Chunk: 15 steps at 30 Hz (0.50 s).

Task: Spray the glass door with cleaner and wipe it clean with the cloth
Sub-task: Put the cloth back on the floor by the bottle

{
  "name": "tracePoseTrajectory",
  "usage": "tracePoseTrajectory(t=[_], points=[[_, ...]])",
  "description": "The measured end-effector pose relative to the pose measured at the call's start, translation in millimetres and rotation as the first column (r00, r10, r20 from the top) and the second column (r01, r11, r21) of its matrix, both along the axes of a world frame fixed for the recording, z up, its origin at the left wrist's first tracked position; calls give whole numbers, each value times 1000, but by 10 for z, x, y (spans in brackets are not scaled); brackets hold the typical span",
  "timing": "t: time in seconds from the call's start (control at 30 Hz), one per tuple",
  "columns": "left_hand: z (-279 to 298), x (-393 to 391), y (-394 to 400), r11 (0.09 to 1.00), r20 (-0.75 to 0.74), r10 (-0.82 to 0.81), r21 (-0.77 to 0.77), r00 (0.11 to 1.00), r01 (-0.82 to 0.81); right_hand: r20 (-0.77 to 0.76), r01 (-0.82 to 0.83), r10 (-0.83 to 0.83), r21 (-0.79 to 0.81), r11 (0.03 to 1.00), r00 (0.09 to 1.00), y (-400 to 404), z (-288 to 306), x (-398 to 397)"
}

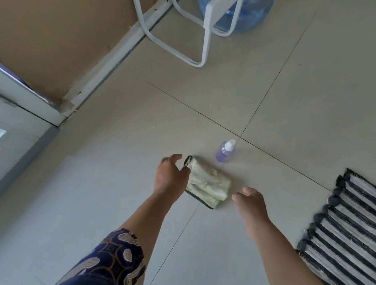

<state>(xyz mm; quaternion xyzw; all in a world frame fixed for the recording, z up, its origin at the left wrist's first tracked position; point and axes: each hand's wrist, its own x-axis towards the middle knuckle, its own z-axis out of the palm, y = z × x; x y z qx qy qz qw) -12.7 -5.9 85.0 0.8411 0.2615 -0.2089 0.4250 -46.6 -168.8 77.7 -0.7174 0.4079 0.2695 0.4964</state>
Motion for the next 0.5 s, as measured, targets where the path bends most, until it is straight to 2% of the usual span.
tracePoseTrajectory(t=[0.13,0.23,0.5], points=[[303,-37,153,993,17,-107,53,994,106,23,-68,69,-23,997,997,63,288,22],[704,-45,283,992,44,-114,65,993,111,62,-118,120,-29,993,991,174,697,78],[2493,-19,855,982,218,-128,165,967,93,262,-271,282,-76,960,923,690,2393,346]])
